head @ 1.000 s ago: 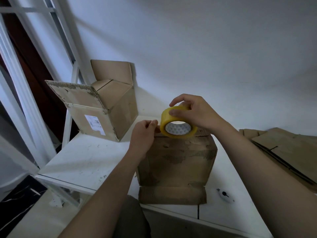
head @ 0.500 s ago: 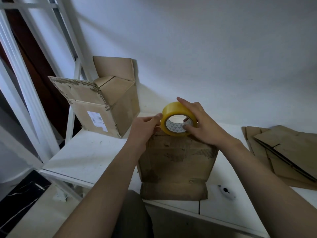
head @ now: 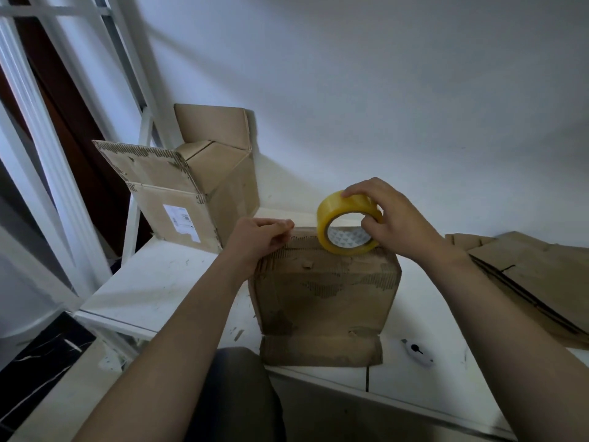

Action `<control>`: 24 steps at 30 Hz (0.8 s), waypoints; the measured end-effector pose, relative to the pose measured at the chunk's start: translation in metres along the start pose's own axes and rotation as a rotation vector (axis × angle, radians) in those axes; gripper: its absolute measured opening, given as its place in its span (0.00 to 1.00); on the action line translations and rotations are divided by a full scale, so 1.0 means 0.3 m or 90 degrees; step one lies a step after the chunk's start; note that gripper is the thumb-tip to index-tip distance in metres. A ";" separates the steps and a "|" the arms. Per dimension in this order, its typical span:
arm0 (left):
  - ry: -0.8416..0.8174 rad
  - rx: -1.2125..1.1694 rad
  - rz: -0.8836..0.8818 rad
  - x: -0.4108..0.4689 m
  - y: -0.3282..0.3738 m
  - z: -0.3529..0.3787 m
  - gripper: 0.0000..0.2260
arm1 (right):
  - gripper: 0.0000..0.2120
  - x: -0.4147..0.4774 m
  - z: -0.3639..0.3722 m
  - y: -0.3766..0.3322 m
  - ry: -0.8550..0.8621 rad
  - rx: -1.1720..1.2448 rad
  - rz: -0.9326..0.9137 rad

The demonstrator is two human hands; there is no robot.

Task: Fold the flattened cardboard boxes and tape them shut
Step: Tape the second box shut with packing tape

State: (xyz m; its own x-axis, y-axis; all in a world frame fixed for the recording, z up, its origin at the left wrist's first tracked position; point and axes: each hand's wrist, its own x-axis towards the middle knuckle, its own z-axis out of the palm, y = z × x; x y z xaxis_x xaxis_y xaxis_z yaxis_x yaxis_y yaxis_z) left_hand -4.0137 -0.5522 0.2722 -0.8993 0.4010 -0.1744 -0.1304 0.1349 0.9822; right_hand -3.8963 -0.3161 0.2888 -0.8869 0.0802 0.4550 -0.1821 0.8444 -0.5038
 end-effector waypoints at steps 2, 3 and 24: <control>-0.028 0.003 -0.008 0.000 0.009 -0.014 0.06 | 0.26 -0.023 0.019 0.004 0.012 0.013 -0.001; -0.033 0.006 -0.006 0.005 0.015 -0.027 0.06 | 0.26 -0.028 0.022 0.006 0.017 0.012 -0.002; -0.028 -0.004 -0.061 0.073 -0.067 -0.377 0.05 | 0.23 0.027 0.165 -0.144 0.072 -0.107 0.026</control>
State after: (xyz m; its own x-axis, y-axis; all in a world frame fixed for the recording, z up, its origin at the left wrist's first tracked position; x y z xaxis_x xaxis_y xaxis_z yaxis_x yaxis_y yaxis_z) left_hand -4.0780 -0.6488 0.2565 -0.8638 0.4254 -0.2698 -0.2171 0.1690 0.9614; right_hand -3.9168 -0.3781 0.2781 -0.8373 0.1674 0.5206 -0.0651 0.9147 -0.3988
